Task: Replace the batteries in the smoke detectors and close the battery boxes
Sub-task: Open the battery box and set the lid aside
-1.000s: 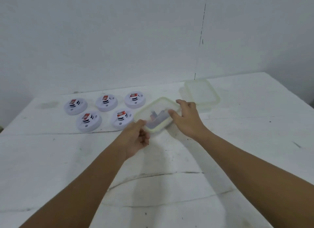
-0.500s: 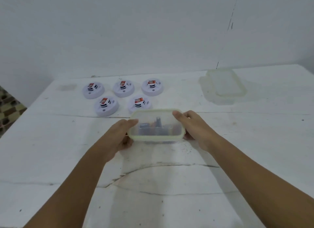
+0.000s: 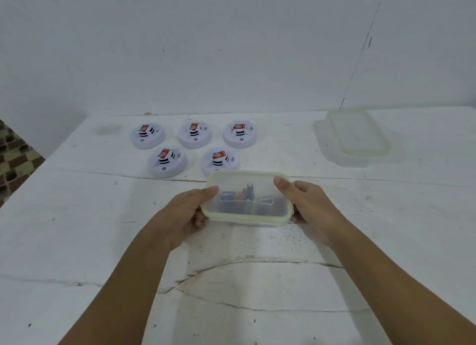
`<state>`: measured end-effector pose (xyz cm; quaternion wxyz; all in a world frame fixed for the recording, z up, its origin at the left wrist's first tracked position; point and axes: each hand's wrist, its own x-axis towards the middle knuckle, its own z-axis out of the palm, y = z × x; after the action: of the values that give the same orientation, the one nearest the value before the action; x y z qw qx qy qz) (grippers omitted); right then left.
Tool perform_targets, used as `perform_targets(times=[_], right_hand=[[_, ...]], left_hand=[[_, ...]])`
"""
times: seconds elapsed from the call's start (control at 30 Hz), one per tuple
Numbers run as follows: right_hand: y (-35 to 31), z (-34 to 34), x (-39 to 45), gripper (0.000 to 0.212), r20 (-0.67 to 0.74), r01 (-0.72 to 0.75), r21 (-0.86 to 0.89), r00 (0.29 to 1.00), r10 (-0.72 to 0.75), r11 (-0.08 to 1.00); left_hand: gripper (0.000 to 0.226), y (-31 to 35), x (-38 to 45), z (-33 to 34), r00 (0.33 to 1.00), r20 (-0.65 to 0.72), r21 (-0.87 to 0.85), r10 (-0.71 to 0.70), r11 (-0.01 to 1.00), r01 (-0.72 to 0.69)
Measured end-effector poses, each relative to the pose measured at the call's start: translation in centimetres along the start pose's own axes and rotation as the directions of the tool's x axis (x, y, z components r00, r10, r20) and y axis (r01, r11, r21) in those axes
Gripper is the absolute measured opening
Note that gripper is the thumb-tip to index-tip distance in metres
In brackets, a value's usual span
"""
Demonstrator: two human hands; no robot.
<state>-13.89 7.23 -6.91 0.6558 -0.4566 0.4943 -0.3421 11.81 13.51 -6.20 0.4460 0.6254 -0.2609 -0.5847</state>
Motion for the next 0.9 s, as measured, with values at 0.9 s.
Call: perform_targets(times=[0.9], right_hand=[[-0.7, 0.5, -0.9, 0.036, -0.049, 0.003, -0.048, 0.999, -0.005, 0.999]], left_hand=[[0.023, 0.3, -0.2, 0.0, 0.989, 0.069, -0.257, -0.127, 0.956, 0.141]])
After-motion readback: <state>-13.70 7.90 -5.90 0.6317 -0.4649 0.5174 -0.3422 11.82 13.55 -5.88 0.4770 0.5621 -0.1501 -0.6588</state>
